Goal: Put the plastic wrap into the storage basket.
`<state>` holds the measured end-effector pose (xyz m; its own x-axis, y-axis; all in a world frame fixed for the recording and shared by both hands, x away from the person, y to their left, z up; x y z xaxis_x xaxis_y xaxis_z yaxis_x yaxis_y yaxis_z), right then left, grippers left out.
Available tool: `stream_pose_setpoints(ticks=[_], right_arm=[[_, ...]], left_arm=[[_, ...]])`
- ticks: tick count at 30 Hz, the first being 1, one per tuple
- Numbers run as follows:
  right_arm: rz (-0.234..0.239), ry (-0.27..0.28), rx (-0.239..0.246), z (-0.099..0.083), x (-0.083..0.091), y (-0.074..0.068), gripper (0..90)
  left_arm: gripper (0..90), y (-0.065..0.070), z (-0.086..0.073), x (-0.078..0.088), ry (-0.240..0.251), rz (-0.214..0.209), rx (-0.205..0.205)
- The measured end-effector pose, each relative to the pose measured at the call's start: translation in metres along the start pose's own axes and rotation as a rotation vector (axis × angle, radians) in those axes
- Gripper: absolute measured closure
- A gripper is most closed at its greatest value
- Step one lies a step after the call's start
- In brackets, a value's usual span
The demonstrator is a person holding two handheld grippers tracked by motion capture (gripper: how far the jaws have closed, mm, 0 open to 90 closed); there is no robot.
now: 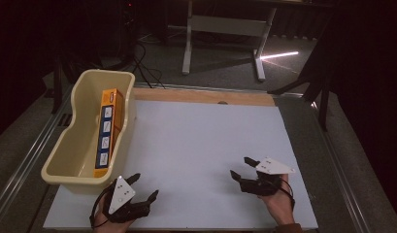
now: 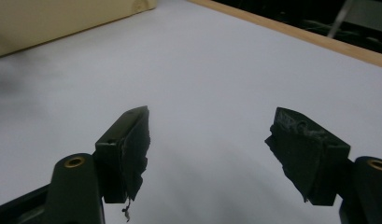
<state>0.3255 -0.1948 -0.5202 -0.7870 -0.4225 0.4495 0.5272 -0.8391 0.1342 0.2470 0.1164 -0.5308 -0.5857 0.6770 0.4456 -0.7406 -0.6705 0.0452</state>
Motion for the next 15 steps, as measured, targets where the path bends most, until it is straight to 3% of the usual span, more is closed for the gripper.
stream_pose_setpoints(ticks=[3,6,10,15], right_arm=[[-0.026,0.032,0.008,-0.003,0.016,0.011,26.1],[-0.027,0.064,-0.013,-0.008,0.026,0.017,22.2],[-0.013,0.061,-0.045,-0.016,0.032,0.023,14.1],[-0.009,0.065,-0.036,-0.018,0.03,0.026,12.9]], left_arm=[[21.5,-0.001,0.0,-0.002,-0.001,0.005,0.005],[20.3,-0.001,0.0,-0.004,0.003,-0.002,0.014],[19.0,0.0,-0.003,-0.008,-0.013,-0.005,0.022],[17.4,-0.001,-0.004,-0.014,-0.03,-0.004,0.026]])
Point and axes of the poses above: each handheld gripper's, and its own axes: x roughly backward along the jaws, z roughly out of its top, y roughly to its right, the point moved 9 cm from there along -x, roughly forward along the jaws, and after that the axes turned 14 degrees about -z, right-handed, at the moved point
